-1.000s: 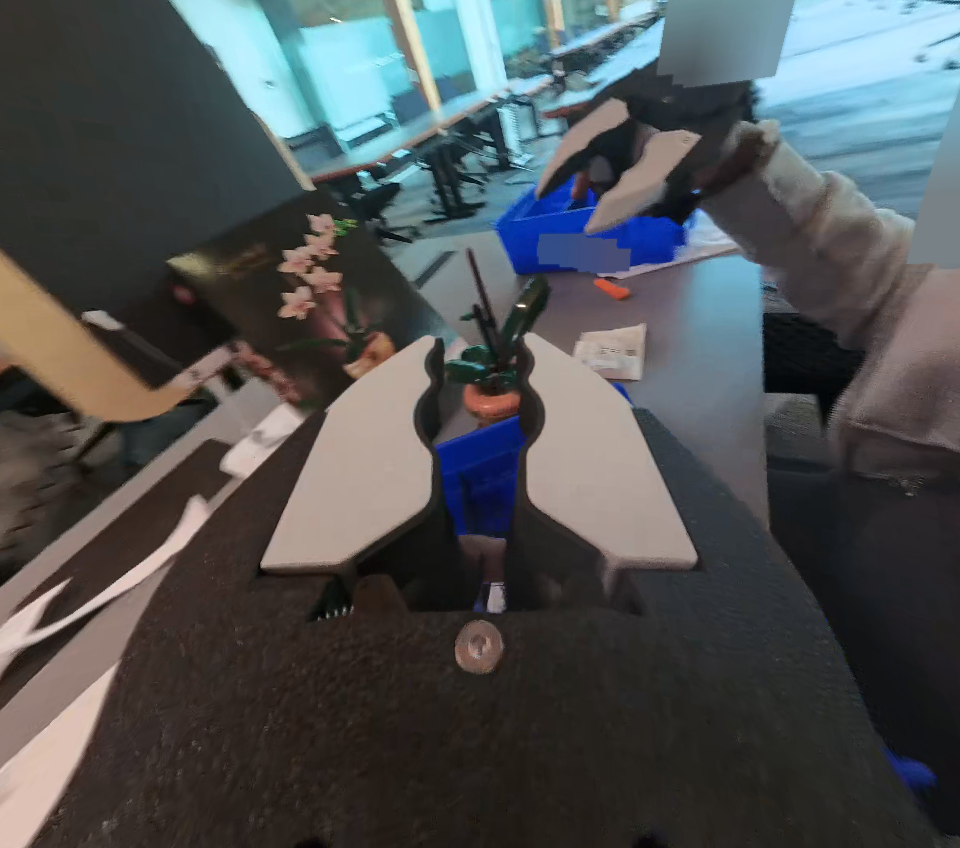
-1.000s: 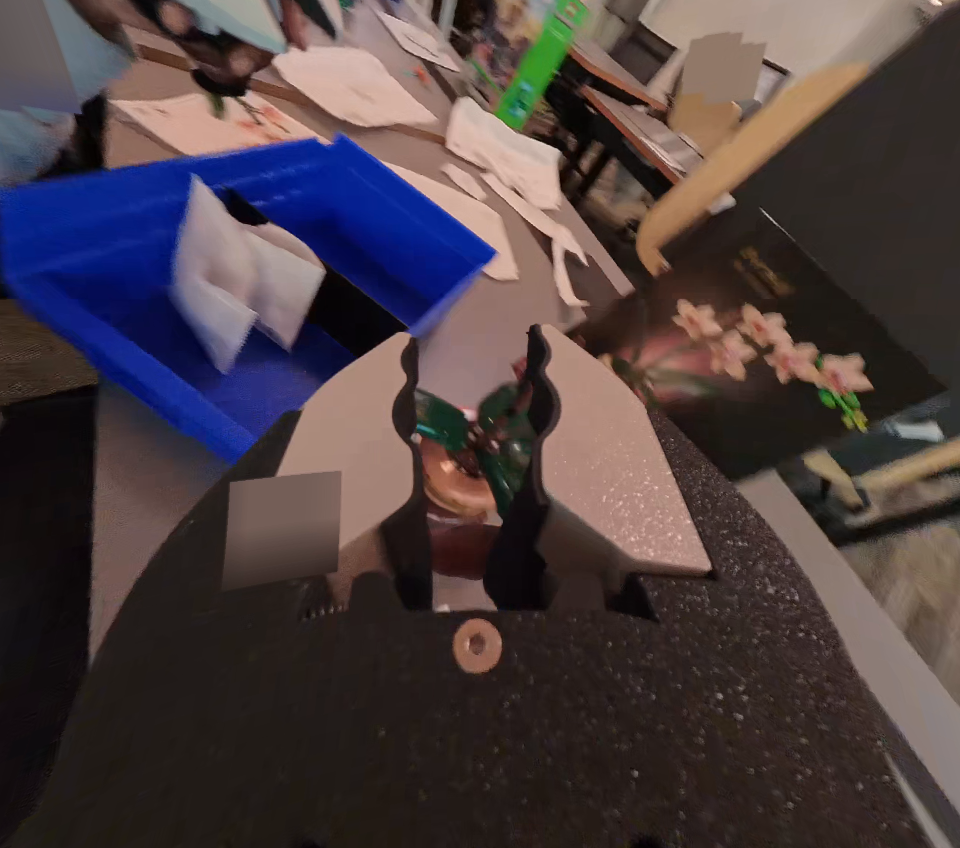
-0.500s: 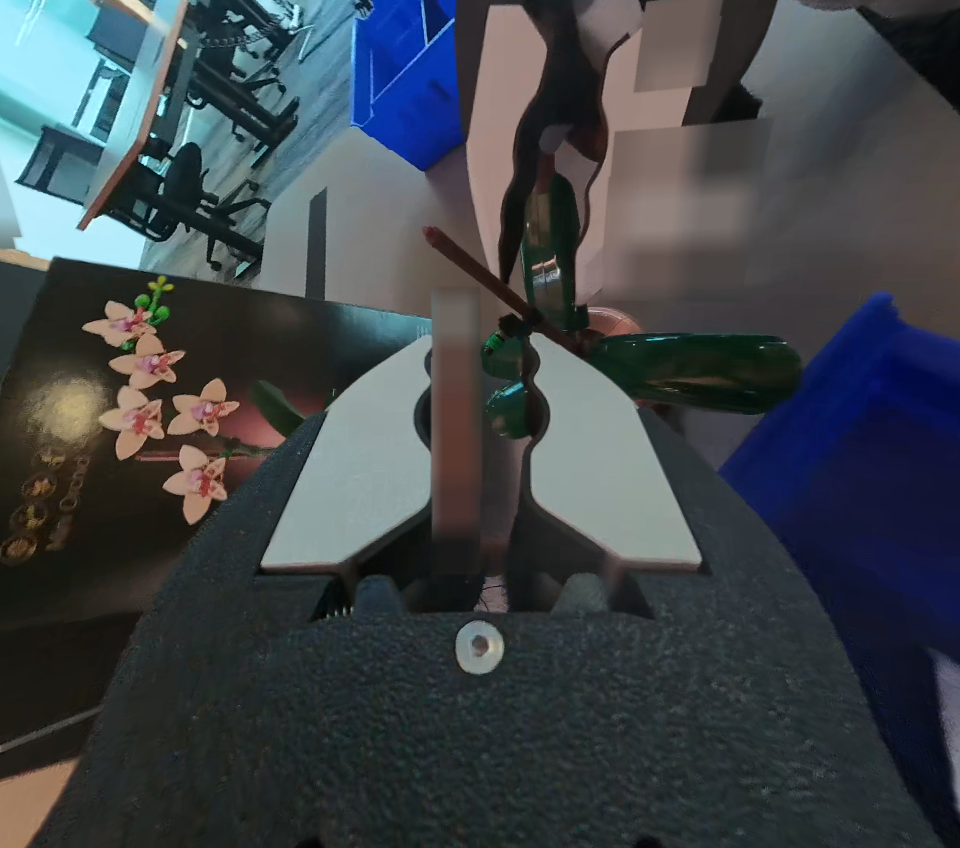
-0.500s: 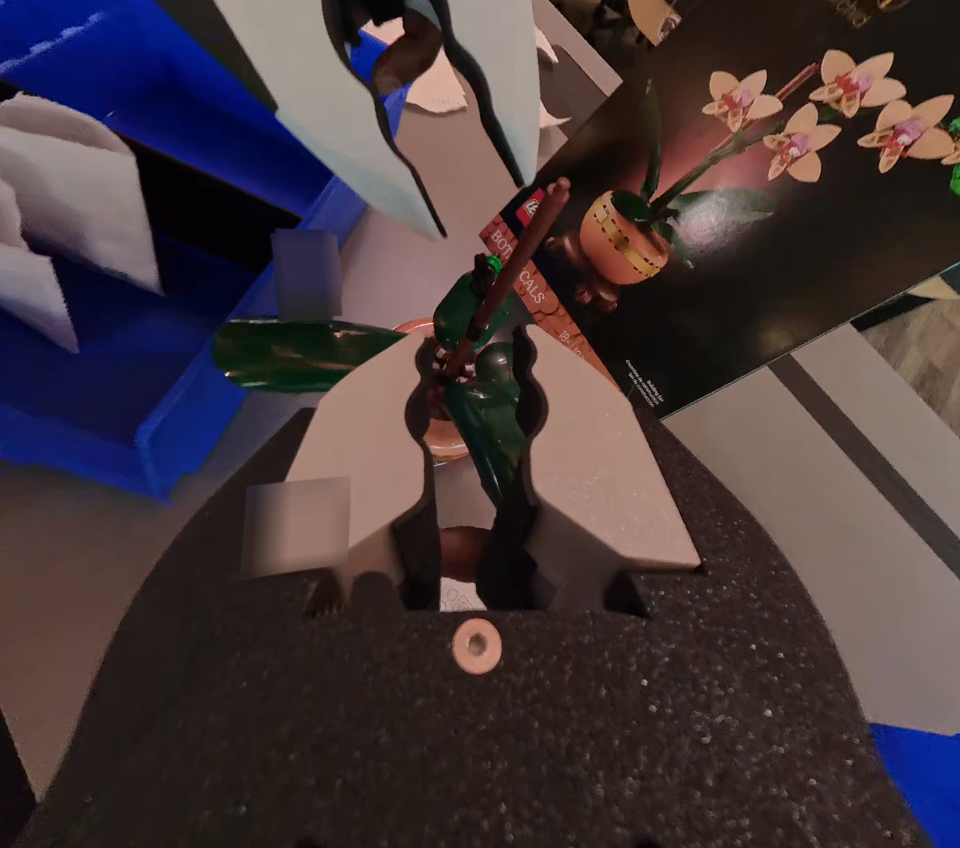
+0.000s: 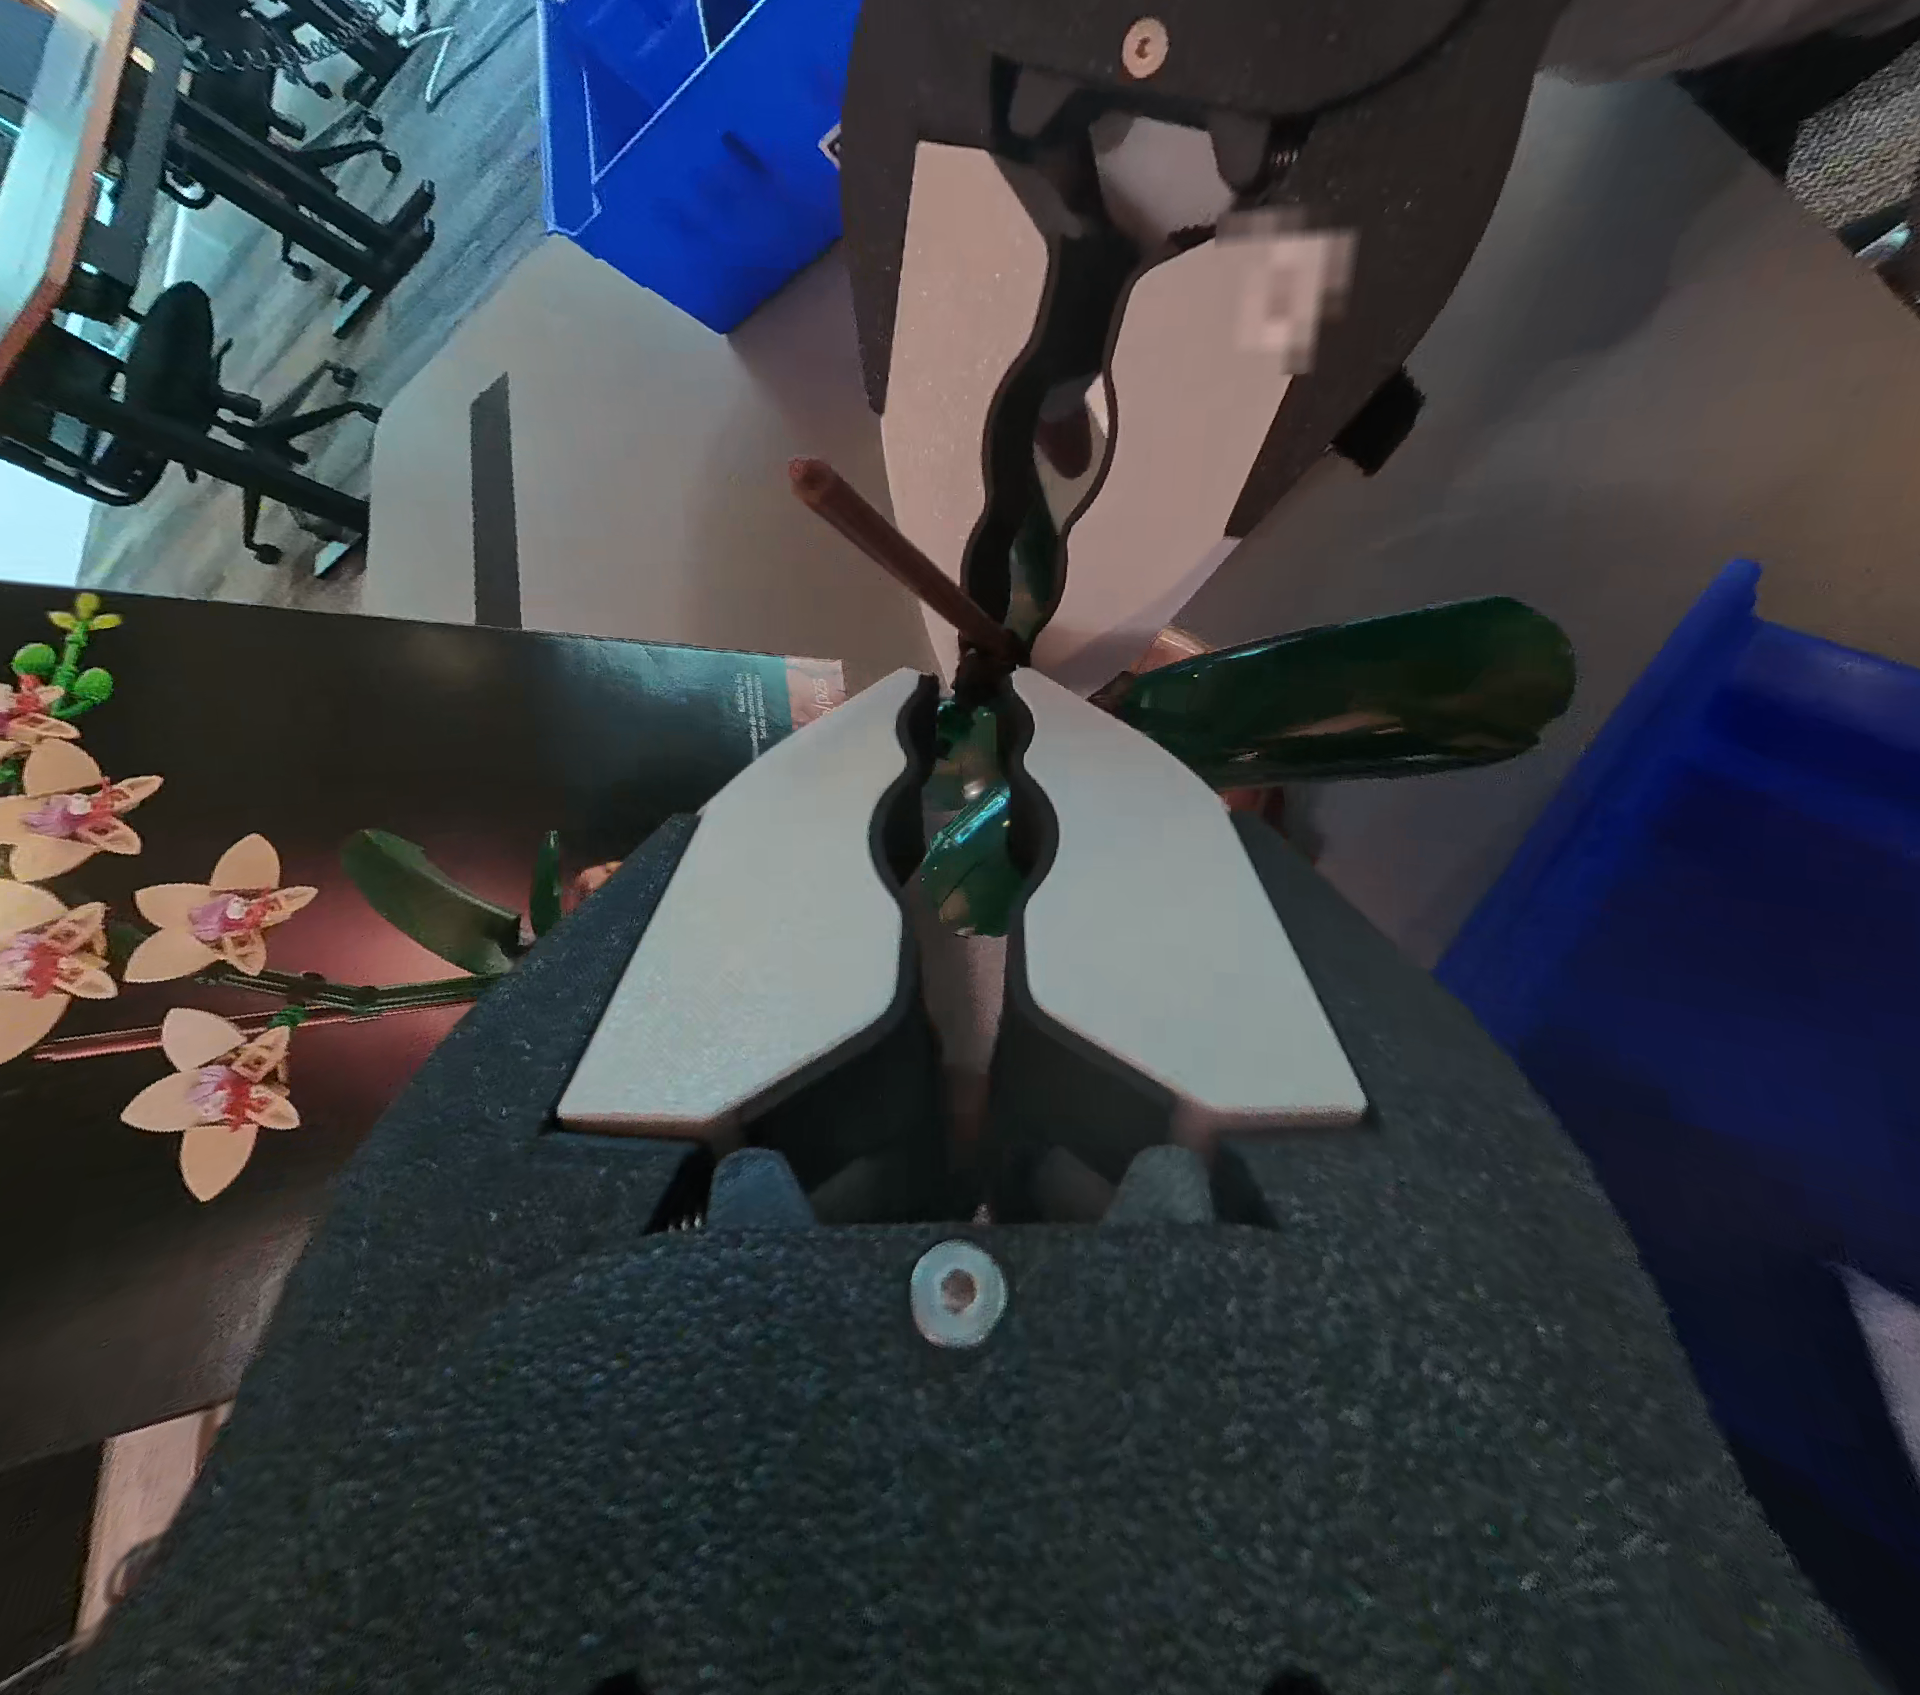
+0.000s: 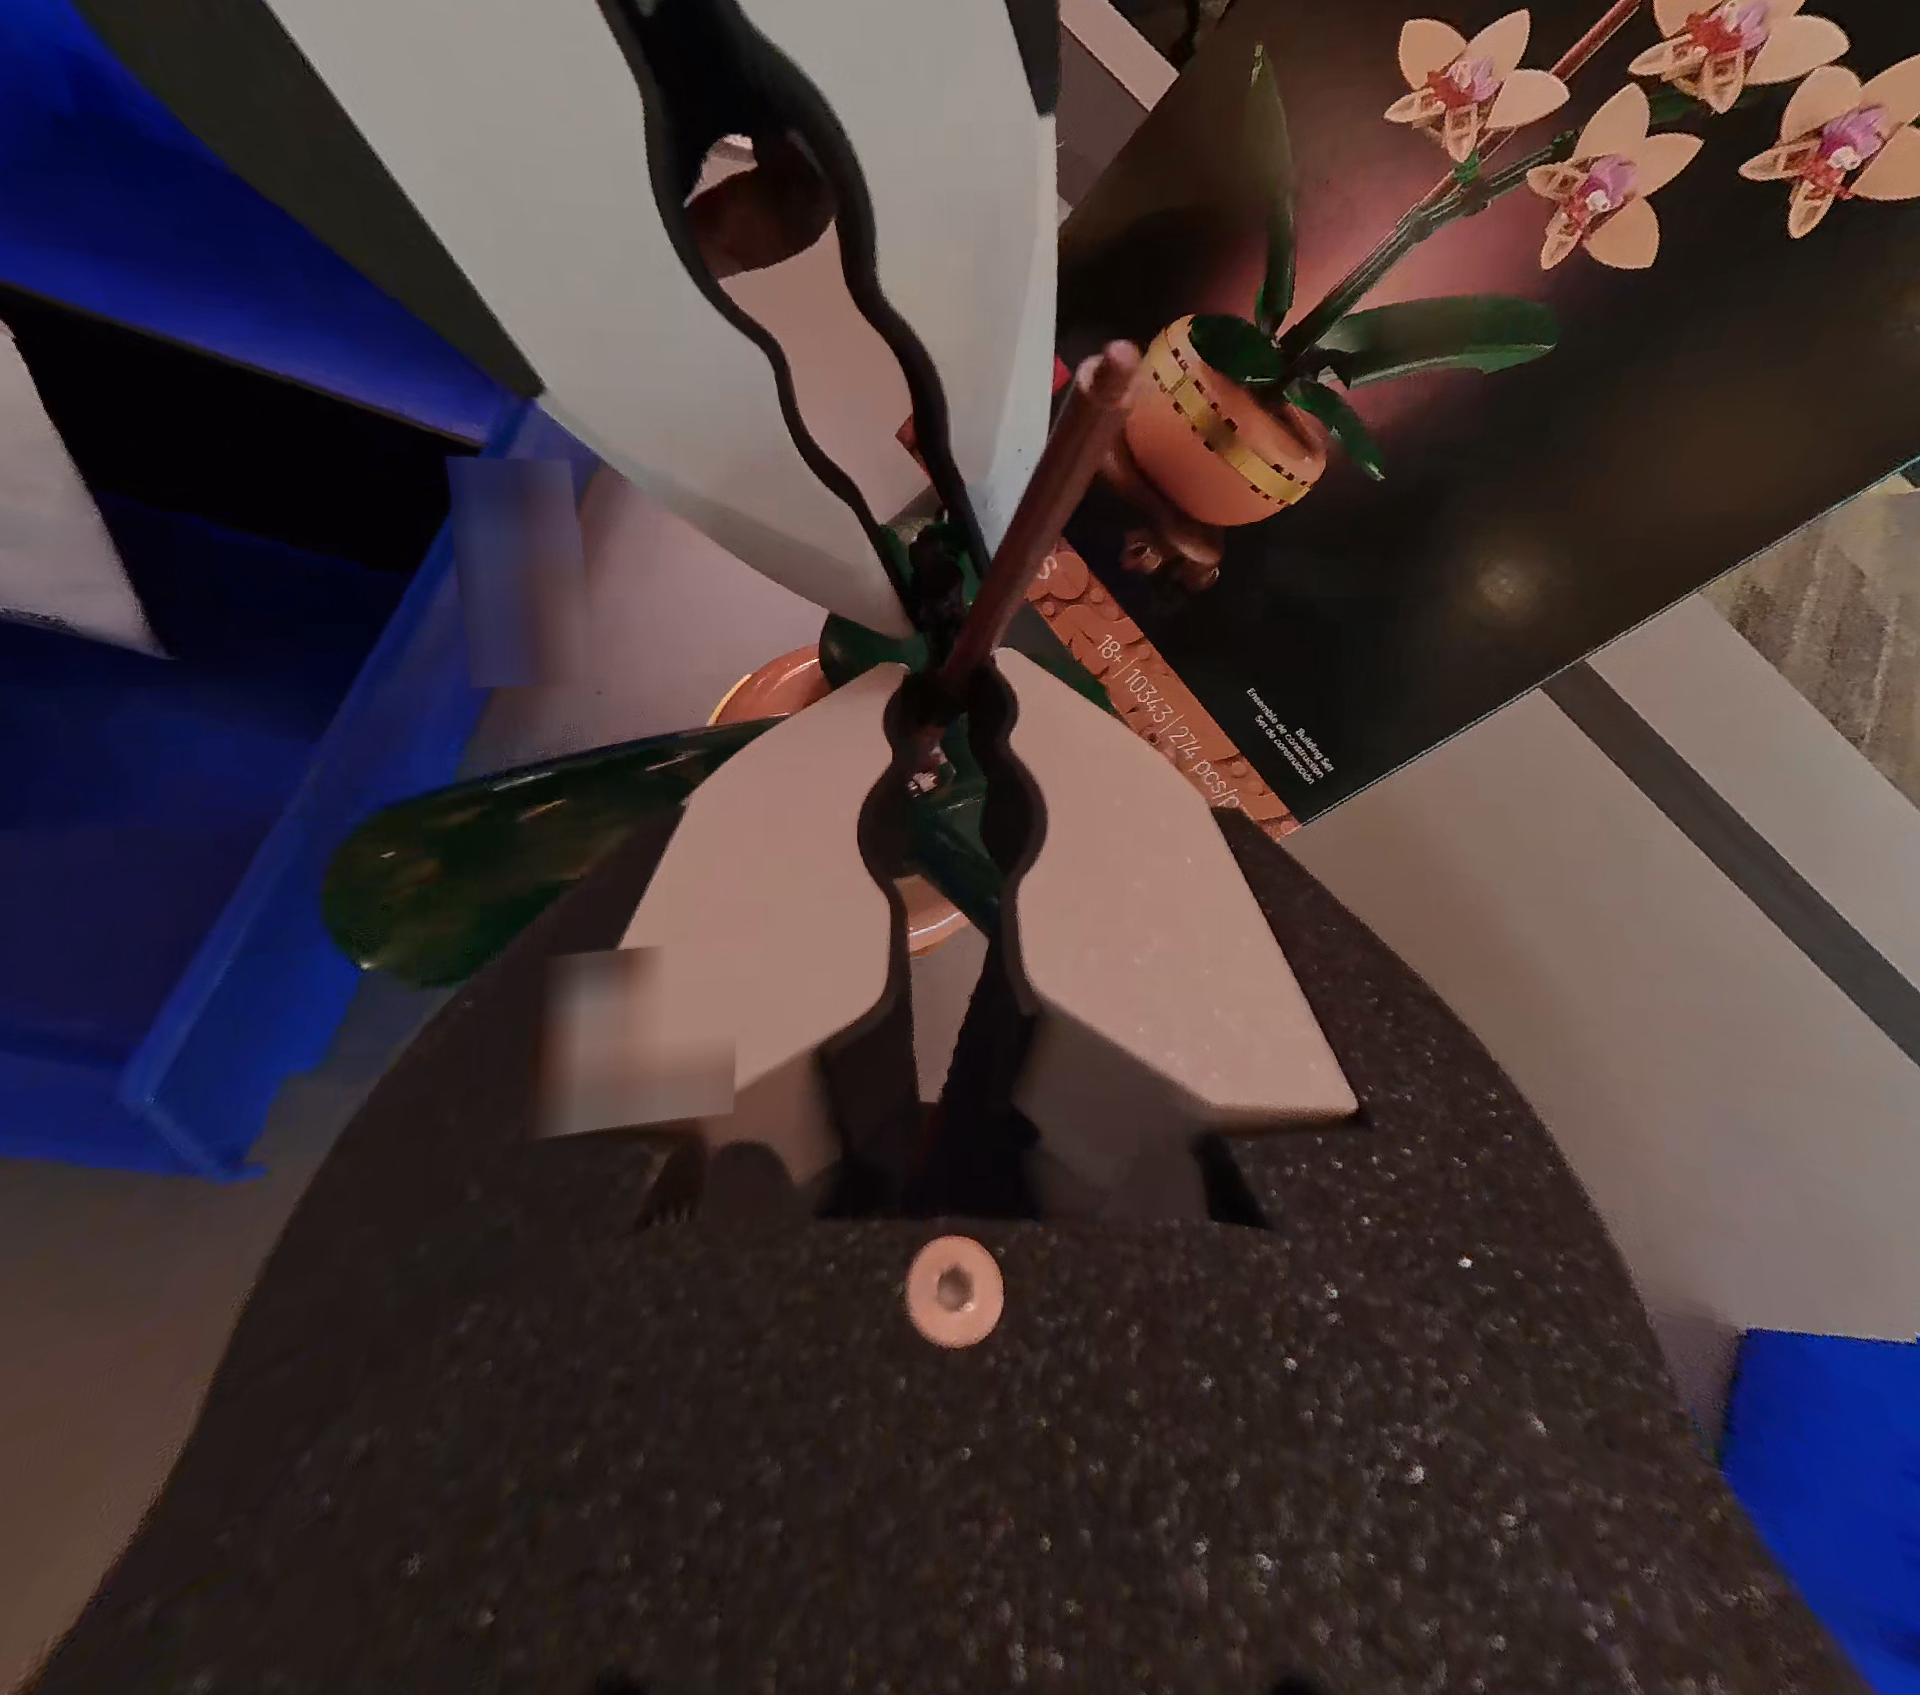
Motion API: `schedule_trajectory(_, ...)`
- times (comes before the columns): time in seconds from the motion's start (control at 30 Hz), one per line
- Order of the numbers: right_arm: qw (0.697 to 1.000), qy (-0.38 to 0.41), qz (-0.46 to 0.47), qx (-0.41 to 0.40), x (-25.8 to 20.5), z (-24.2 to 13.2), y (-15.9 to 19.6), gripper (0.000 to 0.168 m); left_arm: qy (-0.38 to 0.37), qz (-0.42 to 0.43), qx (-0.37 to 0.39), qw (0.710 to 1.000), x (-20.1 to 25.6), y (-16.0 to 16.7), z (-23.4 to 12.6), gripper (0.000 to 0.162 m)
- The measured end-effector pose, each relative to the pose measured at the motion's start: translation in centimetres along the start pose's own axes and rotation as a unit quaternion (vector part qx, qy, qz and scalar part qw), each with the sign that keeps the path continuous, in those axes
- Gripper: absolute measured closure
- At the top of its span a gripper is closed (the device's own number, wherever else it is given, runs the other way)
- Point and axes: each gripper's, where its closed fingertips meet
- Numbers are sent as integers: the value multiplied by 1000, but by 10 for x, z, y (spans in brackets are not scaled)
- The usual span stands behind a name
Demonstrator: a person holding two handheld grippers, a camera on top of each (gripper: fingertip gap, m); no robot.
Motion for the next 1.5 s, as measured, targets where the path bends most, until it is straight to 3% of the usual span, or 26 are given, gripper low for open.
schedule_trajectory(0.43,998,-56,16,-28,0,1,2,160,37,-74,3,997,-2,0,0,153)
schedule_trajectory(0.83,995,-86,23,-43,0,0,4,161,59,-84,10,995,-2,-2,-2,157)
schedule_trajectory(0.93,994,-97,25,-44,3,-2,7,161,11,-120,123,985,-30,-33,-33,162)
schedule_trajectory(0.97,993,-105,24,-37,0,-2,5,161,-6,-115,127,985,-38,-37,-46,162)
schedule_trajectory(1.1,994,-99,6,-35,-5,-1,2,161,3,-80,34,996,-26,-18,-47,162)
schedule_trajectory(1.2,993,-114,12,-31,-5,0,2,161,16,-20,-20,999,-6,-1,-25,142)
schedule_trajectory(1.5,993,-113,-2,-29,-4,-4,3,159,35,20,-14,999,4,-3,-1,154)
Point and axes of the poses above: each gripper's, where its closed fingertips meet, z out along the fingers, y out of its underside, x = y × z across the jaws, and after that the axes turned 1 degree about y, right-handed
